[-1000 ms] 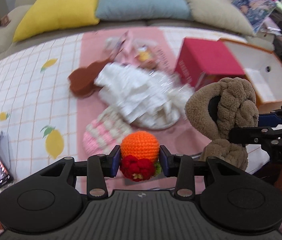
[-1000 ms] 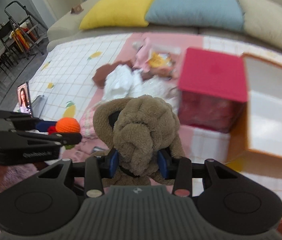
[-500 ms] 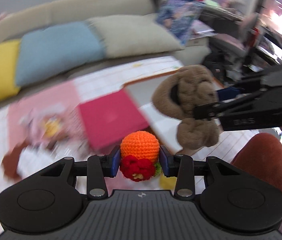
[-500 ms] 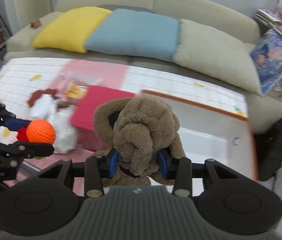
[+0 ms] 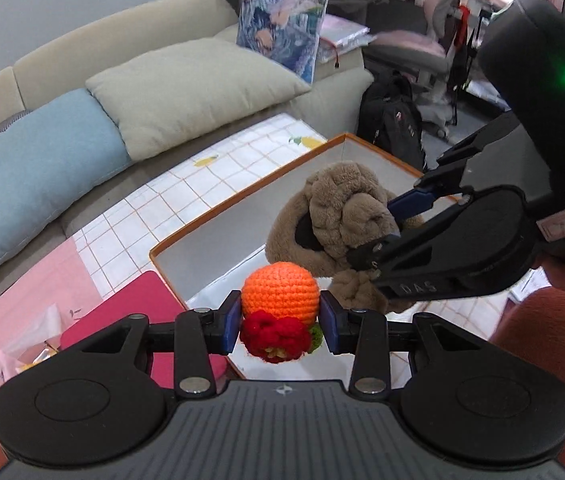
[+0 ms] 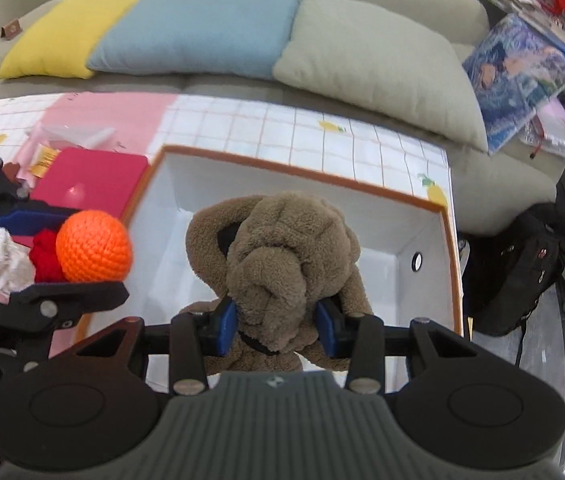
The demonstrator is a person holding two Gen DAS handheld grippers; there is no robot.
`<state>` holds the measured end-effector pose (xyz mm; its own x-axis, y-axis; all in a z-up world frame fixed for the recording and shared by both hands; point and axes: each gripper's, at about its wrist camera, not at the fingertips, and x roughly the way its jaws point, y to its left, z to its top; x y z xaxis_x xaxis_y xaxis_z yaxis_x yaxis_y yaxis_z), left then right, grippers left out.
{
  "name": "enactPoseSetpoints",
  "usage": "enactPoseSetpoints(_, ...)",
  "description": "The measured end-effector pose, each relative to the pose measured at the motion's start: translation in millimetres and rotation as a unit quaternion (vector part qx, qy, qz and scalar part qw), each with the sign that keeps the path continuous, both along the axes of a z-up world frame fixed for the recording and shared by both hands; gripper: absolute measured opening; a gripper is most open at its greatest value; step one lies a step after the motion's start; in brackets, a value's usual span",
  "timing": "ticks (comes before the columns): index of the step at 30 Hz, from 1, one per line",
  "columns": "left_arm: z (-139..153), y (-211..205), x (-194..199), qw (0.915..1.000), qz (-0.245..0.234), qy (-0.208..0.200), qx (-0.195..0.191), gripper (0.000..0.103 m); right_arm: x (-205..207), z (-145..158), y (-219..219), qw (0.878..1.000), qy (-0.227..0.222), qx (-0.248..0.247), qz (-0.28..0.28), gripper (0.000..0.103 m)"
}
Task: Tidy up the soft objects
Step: 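Carry both items into the white box and open both tools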
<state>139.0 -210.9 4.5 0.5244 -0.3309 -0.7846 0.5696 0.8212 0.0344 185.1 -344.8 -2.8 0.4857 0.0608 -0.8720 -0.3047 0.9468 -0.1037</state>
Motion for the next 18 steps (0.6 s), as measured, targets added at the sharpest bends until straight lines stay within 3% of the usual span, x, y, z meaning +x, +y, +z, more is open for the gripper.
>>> enactPoseSetpoints(13,-48,-30,26,0.994,-0.044,0.041,0.091,0.045,26,-58,-11,0.997,0.08,0.011,0.001,0.041)
enactPoseSetpoints(18,-63,-29,31,0.9916,-0.034,0.054,0.113,0.045,25,-74,-8,0.995,0.1,0.018,0.002,0.042)
